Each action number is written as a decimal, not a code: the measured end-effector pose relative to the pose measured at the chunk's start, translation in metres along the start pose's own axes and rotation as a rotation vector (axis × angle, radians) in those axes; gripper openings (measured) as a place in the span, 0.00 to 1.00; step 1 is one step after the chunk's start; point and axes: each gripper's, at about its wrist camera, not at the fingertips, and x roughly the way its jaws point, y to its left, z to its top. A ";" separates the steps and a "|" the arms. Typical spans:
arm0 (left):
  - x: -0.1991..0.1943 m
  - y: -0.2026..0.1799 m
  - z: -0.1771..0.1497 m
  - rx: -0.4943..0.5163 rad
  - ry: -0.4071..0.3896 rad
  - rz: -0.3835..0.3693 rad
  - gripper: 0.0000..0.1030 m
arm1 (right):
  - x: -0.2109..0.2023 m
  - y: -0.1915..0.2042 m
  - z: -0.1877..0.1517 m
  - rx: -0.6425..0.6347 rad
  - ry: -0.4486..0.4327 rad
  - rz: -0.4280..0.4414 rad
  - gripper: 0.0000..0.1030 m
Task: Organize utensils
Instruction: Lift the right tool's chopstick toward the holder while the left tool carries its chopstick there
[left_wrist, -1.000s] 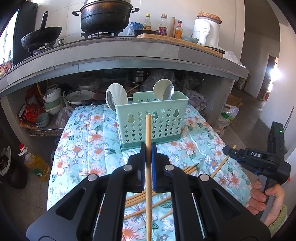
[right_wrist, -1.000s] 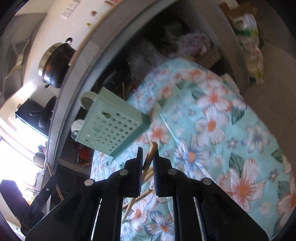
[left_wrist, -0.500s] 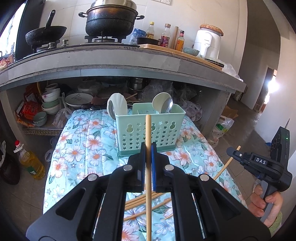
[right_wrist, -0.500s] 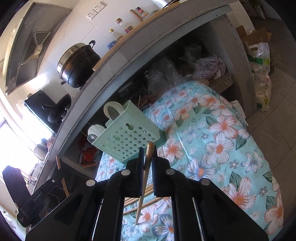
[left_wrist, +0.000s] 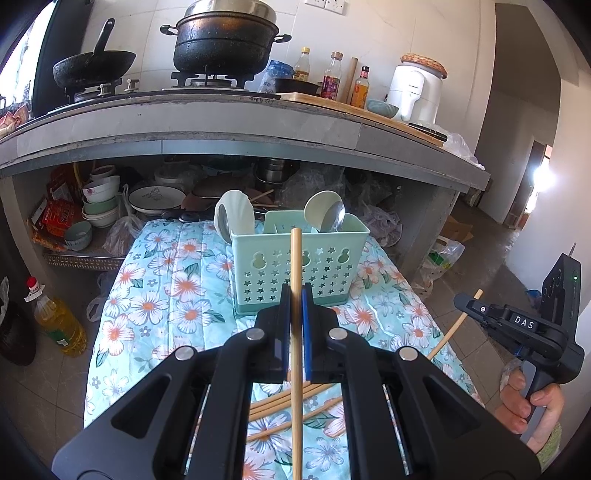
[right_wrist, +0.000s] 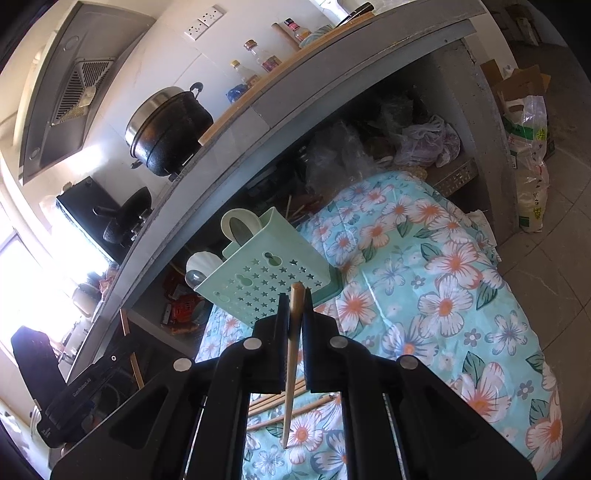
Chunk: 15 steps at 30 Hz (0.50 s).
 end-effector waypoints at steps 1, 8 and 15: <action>0.000 0.000 0.001 0.000 -0.002 0.000 0.04 | 0.000 0.001 0.000 -0.001 -0.002 0.002 0.06; -0.004 0.001 0.007 -0.003 -0.024 -0.002 0.04 | -0.001 0.004 0.005 -0.011 -0.012 0.012 0.06; -0.012 0.006 0.036 -0.011 -0.091 -0.015 0.04 | -0.010 0.003 0.015 -0.020 -0.037 0.010 0.06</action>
